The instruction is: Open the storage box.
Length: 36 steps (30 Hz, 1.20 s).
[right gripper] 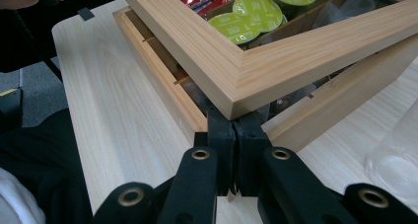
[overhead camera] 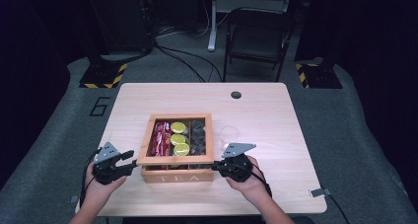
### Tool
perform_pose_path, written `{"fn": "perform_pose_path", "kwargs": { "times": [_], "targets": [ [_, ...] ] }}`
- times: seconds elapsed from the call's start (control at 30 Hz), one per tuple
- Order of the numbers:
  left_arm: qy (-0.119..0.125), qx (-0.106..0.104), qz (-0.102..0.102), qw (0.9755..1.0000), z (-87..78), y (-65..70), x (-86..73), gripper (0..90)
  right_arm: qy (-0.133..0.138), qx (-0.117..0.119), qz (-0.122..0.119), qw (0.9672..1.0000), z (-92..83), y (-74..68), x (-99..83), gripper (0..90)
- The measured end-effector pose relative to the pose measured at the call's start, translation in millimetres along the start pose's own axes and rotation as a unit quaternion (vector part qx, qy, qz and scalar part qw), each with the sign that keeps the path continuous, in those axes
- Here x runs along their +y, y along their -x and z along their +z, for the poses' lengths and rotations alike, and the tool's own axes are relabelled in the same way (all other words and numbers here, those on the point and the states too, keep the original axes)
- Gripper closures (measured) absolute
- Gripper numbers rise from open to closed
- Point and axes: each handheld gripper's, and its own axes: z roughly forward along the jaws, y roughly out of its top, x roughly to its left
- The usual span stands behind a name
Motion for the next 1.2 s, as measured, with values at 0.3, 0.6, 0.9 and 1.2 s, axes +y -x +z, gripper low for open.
{"fn": "perform_pose_path", "kwargs": {
  "times": [0.3,0.6,0.9,1.2],
  "targets": [
    [-0.003,-0.001,0.040,0.9992,2.6,16.1,7.5,50.6,0.010,0.000,-0.004,0.9999,-2.2,0.0,1.4,86.6],
    [0.010,0.003,0.043,0.9990,1.0,18.0,8.3,53.0,0.020,0.006,-0.004,0.9998,-1.2,-1.7,1.3,78.3],
    [0.028,-0.004,0.024,0.9993,-2.9,18.0,11.9,52.9,0.034,-0.043,-0.002,0.9985,-3.8,-1.0,1.2,59.6],
    [0.037,-0.010,0.014,0.9992,-7.9,19.2,17.8,52.1,0.047,-0.069,-0.028,0.9961,-8.3,-3.2,14.6,51.7]
  ]
}}
